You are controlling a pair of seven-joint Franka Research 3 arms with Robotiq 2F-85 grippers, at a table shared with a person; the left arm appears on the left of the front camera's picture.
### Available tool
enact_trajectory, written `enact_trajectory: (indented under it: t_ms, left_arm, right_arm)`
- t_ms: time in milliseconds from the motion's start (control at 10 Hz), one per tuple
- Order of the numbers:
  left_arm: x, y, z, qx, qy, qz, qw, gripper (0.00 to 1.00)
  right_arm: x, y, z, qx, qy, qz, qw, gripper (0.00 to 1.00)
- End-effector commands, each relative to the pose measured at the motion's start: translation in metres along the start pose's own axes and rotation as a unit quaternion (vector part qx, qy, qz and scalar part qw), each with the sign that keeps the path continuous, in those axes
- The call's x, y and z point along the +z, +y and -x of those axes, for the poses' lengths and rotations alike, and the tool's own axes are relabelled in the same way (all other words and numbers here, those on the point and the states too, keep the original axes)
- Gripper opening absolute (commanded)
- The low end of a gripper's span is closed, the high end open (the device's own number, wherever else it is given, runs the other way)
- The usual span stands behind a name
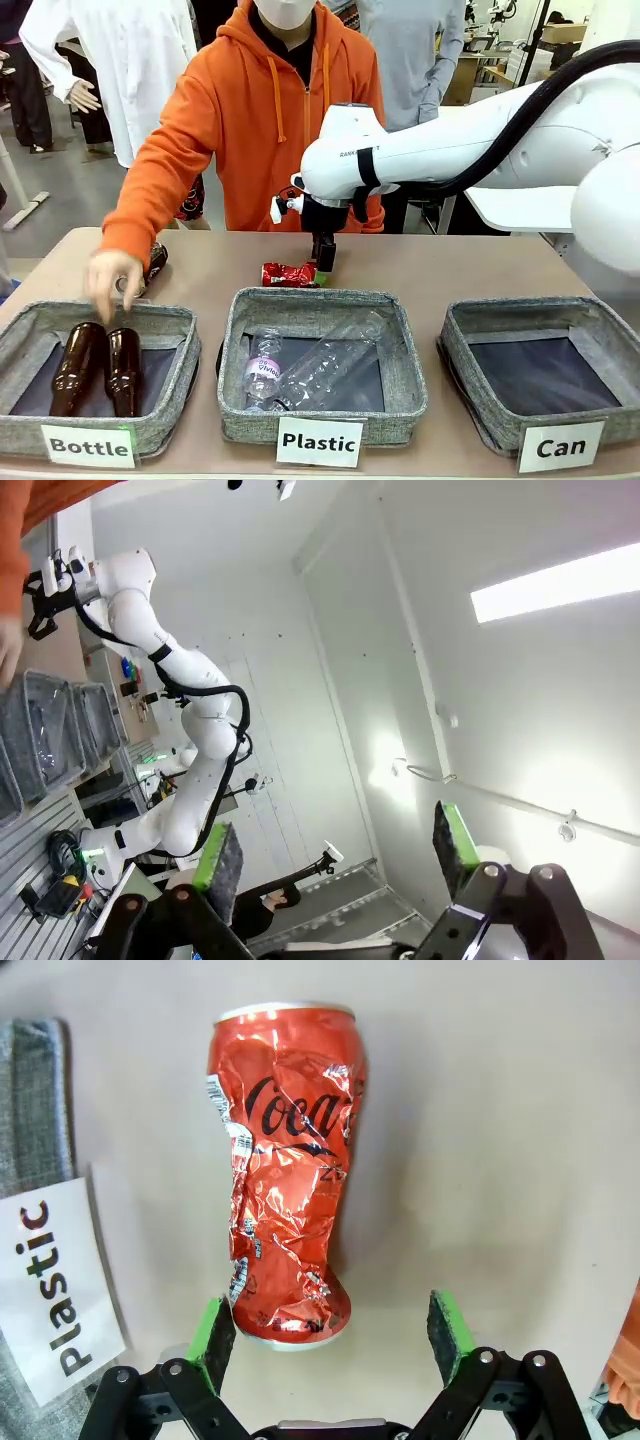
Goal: Sort the can waste into the basket.
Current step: Pick up the can waste from the table and place it in the right Fabric basket.
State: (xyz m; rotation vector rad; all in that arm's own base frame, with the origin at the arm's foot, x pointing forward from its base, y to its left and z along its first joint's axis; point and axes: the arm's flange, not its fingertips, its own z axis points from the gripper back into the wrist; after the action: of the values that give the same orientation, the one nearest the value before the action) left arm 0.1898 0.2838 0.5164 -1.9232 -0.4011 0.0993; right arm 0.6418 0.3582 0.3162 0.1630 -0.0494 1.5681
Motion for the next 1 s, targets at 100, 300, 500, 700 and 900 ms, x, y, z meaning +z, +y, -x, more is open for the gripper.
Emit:
enact_trajectory:
  t_ms: [100,300,500,700,900]
  left_arm:
    - [-0.009,0.009,0.002,0.001,0.014,-0.026,1.0,1.0]
    - [-0.011,0.013,0.002,0.004,0.019,-0.029,0.999,1.0]
    - [-0.016,0.017,0.003,0.008,0.028,-0.035,0.999,1.0]
    - [-0.013,0.02,0.001,-0.016,0.023,-0.06,0.998,1.0]
    - [-0.033,0.047,0.003,0.012,0.062,-0.093,0.994,1.0]
  right_arm:
    - [0.003,-0.013,-0.009,0.021,0.001,-0.041,0.999,1.0]
    - [-0.001,-0.019,-0.01,0.035,-0.028,-0.05,0.998,1.0]
    - [-0.008,-0.027,-0.01,0.027,-0.041,-0.039,0.998,1.0]
    - [-0.012,-0.034,-0.009,0.017,-0.048,-0.038,0.998,1.0]
    - [-0.012,-0.035,-0.008,0.013,-0.048,-0.04,0.998,1.0]
